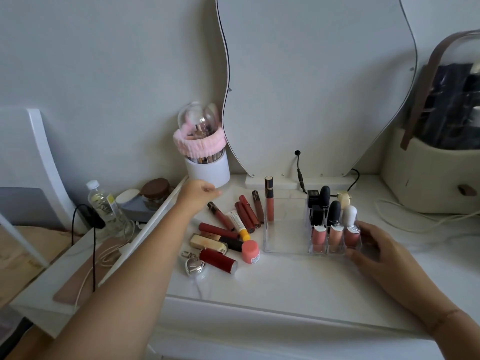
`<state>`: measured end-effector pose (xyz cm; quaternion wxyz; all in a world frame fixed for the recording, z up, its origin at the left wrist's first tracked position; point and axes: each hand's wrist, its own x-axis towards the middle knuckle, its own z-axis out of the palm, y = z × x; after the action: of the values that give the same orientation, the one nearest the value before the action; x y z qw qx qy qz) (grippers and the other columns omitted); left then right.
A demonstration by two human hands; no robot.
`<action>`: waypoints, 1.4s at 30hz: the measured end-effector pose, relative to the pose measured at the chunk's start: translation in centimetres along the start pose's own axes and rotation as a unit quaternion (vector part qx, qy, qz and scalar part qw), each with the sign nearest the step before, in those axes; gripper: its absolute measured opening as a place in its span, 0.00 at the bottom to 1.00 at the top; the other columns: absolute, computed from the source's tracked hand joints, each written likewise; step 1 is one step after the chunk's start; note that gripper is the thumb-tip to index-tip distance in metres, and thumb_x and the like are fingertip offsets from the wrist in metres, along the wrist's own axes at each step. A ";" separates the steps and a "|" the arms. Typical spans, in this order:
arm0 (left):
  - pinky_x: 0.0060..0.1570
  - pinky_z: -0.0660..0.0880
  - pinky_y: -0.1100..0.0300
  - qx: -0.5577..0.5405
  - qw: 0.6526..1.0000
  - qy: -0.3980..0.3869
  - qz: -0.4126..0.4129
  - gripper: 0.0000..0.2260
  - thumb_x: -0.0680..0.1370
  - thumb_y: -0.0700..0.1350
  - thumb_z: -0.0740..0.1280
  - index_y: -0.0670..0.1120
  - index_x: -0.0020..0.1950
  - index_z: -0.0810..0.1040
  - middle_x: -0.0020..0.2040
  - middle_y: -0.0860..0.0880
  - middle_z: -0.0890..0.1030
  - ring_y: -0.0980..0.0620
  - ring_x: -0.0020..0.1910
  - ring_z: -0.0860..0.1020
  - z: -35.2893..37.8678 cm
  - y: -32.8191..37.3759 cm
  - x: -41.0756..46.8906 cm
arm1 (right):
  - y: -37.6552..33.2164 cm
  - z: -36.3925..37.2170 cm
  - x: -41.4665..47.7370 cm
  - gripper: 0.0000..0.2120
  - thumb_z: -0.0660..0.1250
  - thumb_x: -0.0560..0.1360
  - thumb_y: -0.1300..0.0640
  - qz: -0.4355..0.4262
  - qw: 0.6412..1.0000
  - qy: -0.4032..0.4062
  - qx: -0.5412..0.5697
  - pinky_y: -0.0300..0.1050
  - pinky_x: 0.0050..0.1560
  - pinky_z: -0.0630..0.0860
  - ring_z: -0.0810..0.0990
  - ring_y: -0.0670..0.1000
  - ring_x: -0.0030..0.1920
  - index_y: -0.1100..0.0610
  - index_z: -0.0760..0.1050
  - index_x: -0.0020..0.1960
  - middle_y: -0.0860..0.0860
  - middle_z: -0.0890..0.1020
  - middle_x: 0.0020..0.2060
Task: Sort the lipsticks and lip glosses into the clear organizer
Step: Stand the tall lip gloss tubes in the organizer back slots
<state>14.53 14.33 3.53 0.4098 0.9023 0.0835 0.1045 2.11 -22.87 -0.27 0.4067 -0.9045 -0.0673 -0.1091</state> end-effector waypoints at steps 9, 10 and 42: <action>0.39 0.75 0.56 0.144 0.984 -0.003 -0.109 0.17 0.64 0.48 0.75 0.37 0.44 0.77 0.46 0.38 0.82 0.41 0.45 0.81 2.1 0.1 1.2 | -0.1 0.1 0.0 0.24 0.72 0.69 0.56 0.001 1.000 0.001 0.000 0.44 0.52 0.71 0.78 0.47 0.53 0.47 0.71 0.63 0.46 0.80 0.54; 0.38 0.75 0.57 0.136 0.984 0.005 -0.115 0.15 0.64 0.46 0.74 0.38 0.42 0.77 0.45 0.38 0.82 0.41 0.43 0.81 2.2 0.2 1.3 | -0.1 0.1 0.0 0.24 0.72 0.69 0.55 0.001 1.000 0.000 0.000 0.44 0.52 0.71 0.78 0.47 0.53 0.47 0.71 0.63 0.46 0.80 0.54; 0.47 0.75 0.70 -0.208 0.954 -0.094 0.196 0.09 0.69 0.41 0.75 0.49 0.47 0.82 0.44 0.54 0.84 0.60 0.44 0.81 4.6 11.6 -4.8 | 0.7 0.2 0.1 0.23 0.71 0.70 0.55 -0.008 1.000 0.005 0.011 0.36 0.48 0.69 0.77 0.42 0.52 0.45 0.70 0.63 0.43 0.79 0.53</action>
<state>11.83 2.35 8.74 0.5661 0.8014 -0.1570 0.1128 2.33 -23.16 -0.86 0.4156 -0.8991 -0.0738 -0.1159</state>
